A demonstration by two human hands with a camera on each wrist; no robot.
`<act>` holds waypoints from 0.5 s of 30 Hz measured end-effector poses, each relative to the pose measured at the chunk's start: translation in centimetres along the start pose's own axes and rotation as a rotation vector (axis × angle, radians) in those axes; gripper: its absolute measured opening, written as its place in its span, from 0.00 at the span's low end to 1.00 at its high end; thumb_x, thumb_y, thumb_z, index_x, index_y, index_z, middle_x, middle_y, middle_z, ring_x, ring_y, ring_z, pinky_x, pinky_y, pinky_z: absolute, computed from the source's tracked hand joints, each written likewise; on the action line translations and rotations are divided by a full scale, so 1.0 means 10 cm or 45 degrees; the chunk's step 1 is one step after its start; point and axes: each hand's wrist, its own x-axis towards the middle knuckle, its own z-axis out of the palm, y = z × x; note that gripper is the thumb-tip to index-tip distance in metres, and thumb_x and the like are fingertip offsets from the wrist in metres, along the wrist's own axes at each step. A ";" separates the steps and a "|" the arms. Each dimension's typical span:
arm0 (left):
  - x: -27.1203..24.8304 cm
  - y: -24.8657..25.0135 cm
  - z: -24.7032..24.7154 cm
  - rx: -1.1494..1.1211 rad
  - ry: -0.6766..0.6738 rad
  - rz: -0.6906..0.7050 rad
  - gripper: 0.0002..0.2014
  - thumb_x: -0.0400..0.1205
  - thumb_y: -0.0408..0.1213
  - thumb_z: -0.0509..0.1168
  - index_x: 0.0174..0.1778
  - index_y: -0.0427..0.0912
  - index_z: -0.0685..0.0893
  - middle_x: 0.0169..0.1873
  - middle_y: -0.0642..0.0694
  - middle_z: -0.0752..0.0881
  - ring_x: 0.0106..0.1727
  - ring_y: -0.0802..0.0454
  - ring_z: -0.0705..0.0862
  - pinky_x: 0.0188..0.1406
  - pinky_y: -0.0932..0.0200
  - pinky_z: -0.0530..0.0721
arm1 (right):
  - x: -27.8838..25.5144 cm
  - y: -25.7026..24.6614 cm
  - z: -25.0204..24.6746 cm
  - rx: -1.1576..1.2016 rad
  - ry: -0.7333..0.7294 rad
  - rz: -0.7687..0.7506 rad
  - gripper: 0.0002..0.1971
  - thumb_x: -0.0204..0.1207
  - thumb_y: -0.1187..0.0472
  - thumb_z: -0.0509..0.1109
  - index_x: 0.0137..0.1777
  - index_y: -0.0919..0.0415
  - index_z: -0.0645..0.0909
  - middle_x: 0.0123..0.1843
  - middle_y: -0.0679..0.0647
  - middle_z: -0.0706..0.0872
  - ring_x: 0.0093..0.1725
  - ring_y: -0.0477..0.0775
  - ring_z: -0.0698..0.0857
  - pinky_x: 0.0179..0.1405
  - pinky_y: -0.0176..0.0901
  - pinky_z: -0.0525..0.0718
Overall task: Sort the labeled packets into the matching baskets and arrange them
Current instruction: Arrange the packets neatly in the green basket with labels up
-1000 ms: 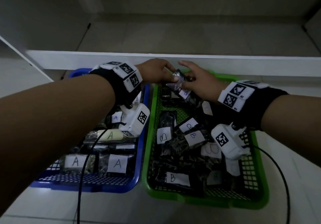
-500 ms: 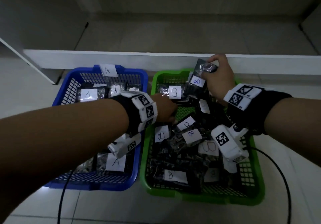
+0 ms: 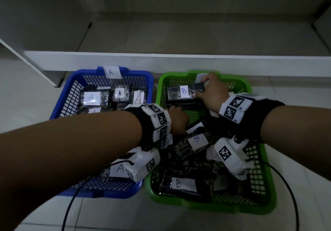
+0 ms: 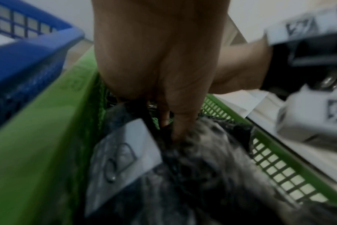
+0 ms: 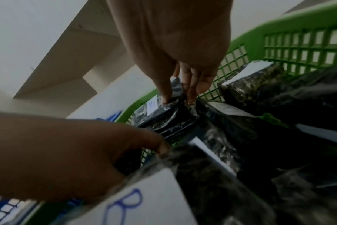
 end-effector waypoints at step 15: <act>-0.12 -0.61 -0.57 -1.005 0.315 0.034 0.17 0.79 0.38 0.69 0.63 0.39 0.80 0.56 0.39 0.85 0.55 0.43 0.85 0.57 0.49 0.85 | 0.17 -0.03 -0.12 -0.266 -0.028 -0.079 0.18 0.79 0.44 0.63 0.45 0.62 0.76 0.44 0.58 0.83 0.51 0.64 0.84 0.39 0.42 0.71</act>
